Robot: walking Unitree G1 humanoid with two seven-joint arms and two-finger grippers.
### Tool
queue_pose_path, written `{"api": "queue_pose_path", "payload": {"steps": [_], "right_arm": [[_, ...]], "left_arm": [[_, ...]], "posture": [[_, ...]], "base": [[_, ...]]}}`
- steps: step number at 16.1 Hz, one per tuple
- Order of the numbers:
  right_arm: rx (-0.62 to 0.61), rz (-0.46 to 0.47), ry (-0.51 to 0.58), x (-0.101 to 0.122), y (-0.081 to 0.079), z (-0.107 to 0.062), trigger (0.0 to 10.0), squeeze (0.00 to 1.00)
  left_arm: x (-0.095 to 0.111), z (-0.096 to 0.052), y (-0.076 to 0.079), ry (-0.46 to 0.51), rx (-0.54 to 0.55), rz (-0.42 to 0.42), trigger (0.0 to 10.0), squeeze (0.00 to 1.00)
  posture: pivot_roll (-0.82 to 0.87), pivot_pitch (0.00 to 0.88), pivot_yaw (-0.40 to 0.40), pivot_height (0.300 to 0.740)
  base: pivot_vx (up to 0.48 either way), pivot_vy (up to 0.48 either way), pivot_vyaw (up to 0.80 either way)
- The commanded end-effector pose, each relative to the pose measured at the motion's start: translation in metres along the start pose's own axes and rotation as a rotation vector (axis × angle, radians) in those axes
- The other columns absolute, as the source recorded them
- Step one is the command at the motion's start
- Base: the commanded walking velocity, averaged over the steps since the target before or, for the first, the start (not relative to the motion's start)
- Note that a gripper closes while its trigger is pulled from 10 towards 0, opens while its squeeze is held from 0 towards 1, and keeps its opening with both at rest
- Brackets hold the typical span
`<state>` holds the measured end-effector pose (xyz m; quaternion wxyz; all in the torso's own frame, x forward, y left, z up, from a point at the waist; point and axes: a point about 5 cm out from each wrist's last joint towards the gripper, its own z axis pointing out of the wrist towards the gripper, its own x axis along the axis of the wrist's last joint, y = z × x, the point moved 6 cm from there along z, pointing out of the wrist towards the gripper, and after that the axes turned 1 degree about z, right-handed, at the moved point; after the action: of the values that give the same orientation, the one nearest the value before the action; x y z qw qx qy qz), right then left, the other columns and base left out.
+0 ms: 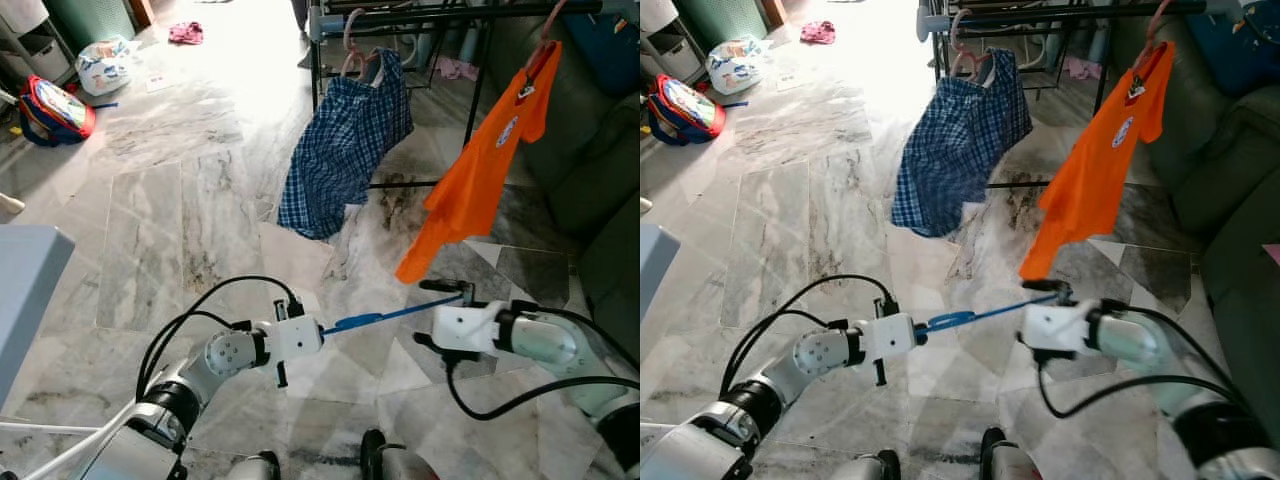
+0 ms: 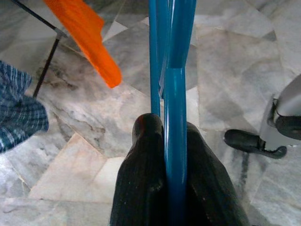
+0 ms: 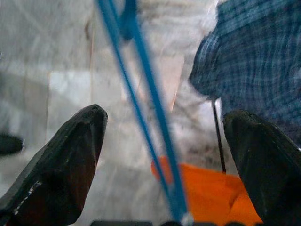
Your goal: Hang hanger
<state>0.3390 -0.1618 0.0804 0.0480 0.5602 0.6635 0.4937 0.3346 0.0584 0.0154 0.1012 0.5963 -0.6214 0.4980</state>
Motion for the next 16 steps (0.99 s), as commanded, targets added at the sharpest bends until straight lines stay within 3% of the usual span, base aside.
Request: {"api": "queue_pose_path", "payload": {"steps": [1, 4, 8, 11, 15, 16], "right_arm": [[-0.01, -0.01, 0.018, 0.004, 0.003, 0.0, 10.0, 0.0], [-0.026, -0.04, -0.008, -0.003, 0.008, 0.001, 10.0, 0.0], [0.029, -0.012, -0.03, -0.012, -0.002, 0.005, 10.0, 0.0], [0.082, 0.004, -0.016, -0.009, -0.008, 0.015, 10.0, 0.0], [0.092, -0.011, 0.002, -0.001, -0.003, 0.031, 10.0, 0.0], [0.1, -0.001, 0.005, 0.0, -0.004, 0.033, 9.5, 0.0]], "left_arm": [[-0.01, -0.003, 0.011, -0.032, -0.033, -0.007, 10.0, 0.0], [-0.015, -0.005, 0.013, -0.052, -0.037, -0.003, 10.0, 0.0], [-0.006, -0.003, 0.007, -0.012, -0.028, 0.012, 10.0, 0.0], [0.0, -0.001, 0.006, 0.007, -0.032, 0.031, 10.0, 0.0], [0.012, 0.003, 0.007, 0.054, -0.043, 0.048, 10.0, 0.0], [0.014, 0.003, 0.007, 0.063, -0.043, 0.049, 10.0, 0.0]], "posture": [[-0.02, 0.232, 0.043, 0.74], [-0.02, 0.235, 0.039, 0.74], [-0.02, 0.235, 0.042, 0.74], [-0.02, 0.235, 0.044, 0.74], [-0.01, 0.241, 0.035, 0.74], [0.0, 0.242, 0.034, 0.74]], "base": [[0.0, 0.0, 0.0], [0.0, 0.0, 0.0], [0.0, 0.0, 0.0], [0.0, 0.0, 0.0], [0.0, 0.0, 0.0], [0.0, 0.0, 0.0]]}}
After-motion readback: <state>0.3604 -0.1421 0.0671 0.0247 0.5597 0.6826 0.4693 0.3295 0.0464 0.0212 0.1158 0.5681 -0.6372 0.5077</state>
